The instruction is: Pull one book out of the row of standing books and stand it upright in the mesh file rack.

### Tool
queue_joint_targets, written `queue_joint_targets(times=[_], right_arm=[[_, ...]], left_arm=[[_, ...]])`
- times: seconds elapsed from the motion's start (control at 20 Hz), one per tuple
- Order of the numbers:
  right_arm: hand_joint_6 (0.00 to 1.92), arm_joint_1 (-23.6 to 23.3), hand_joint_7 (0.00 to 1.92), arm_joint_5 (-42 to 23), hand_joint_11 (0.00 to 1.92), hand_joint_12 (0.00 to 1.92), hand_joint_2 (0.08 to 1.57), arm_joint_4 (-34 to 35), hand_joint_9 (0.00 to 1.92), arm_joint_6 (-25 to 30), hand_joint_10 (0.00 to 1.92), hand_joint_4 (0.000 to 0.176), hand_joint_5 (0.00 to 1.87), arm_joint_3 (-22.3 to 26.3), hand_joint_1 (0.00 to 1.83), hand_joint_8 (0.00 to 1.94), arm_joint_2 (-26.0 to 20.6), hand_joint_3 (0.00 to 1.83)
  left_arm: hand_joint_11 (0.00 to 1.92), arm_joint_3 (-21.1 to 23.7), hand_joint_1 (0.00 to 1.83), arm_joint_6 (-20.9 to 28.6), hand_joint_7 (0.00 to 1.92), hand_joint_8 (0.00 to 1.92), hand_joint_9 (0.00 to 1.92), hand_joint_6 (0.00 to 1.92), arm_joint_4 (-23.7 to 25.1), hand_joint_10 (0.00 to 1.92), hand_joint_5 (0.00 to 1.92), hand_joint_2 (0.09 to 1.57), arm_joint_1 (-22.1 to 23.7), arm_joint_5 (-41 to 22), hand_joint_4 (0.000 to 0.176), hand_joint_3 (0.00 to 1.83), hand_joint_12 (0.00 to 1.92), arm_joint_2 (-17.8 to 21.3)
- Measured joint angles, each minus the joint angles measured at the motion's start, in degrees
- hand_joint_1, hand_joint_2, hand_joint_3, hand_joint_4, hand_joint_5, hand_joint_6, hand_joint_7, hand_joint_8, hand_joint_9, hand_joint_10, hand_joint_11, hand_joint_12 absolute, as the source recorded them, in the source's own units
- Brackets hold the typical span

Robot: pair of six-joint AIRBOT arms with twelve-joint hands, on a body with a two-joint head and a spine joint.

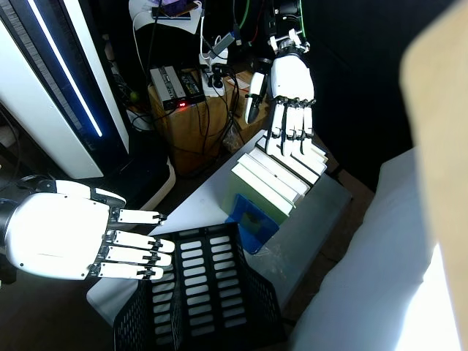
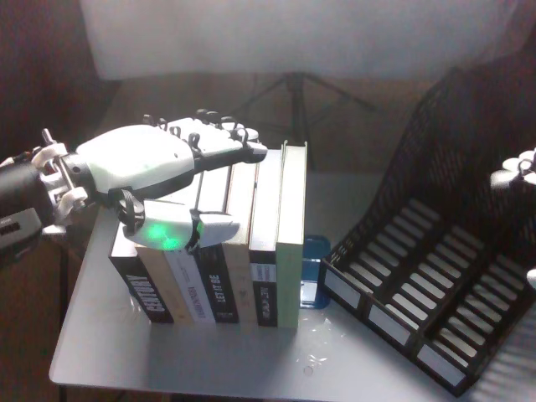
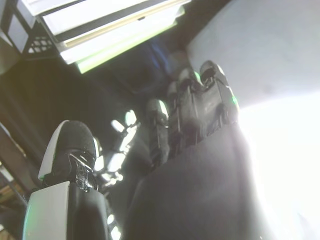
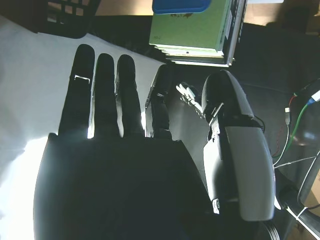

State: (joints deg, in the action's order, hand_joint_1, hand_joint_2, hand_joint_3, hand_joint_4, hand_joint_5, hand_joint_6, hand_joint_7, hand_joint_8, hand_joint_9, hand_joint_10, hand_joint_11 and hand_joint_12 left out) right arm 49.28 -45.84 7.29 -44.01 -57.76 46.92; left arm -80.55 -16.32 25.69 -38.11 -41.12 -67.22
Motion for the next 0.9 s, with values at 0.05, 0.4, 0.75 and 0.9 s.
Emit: queue_joint_targets(times=[0.05, 0.4, 0.75, 0.9], right_arm=[[0.0, -0.17, 0.0, -0.13, 0.0, 0.0, 1.24, -0.02, 0.0, 0.0, 0.0, 0.0, 0.0, 0.0, 0.52, 0.0, 0.15, 0.01], [0.0, -0.44, 0.0, -0.57, 0.0, 0.0, 1.24, 0.28, 0.0, 0.02, 0.0, 0.0, 0.0, -0.07, 0.55, 0.0, 0.57, 0.01], [0.0, 0.94, 0.0, -1.81, 0.0, 0.0, 1.25, 2.38, 0.0, 0.02, 0.0, 0.0, 0.0, -0.24, 0.52, 0.0, 0.7, 0.01], [0.0, 1.42, 0.0, -2.23, 0.0, 0.0, 1.24, 2.73, 0.0, 0.0, 0.0, 0.0, 0.0, -0.24, 0.51, 0.0, 0.7, 0.0]], left_arm=[[0.0, 0.0, 0.17, -0.09, 0.09, 0.0, 0.06, 0.02, -0.37, 0.02, 0.18, 1.35, -0.04, -0.09, 0.0, 0.0, 0.76, 0.09], [0.0, 0.68, 0.11, -0.35, 0.04, 0.01, 0.0, 0.01, -1.05, 0.0, 0.22, 1.31, -0.66, -0.5, 0.0, 0.0, 0.0, 0.85], [0.0, 0.87, 0.0, -0.96, 0.0, 0.0, 0.0, 0.03, 2.78, 0.0, 0.31, 1.25, -0.2, 2.84, 0.024, 0.0, 0.0, 1.07], [0.0, 0.02, 0.0, -1.01, 0.02, 0.01, 0.0, 0.03, 4.96, 0.0, 0.41, 1.2, 0.81, 4.63, 0.017, 0.0, 0.0, 0.52]])
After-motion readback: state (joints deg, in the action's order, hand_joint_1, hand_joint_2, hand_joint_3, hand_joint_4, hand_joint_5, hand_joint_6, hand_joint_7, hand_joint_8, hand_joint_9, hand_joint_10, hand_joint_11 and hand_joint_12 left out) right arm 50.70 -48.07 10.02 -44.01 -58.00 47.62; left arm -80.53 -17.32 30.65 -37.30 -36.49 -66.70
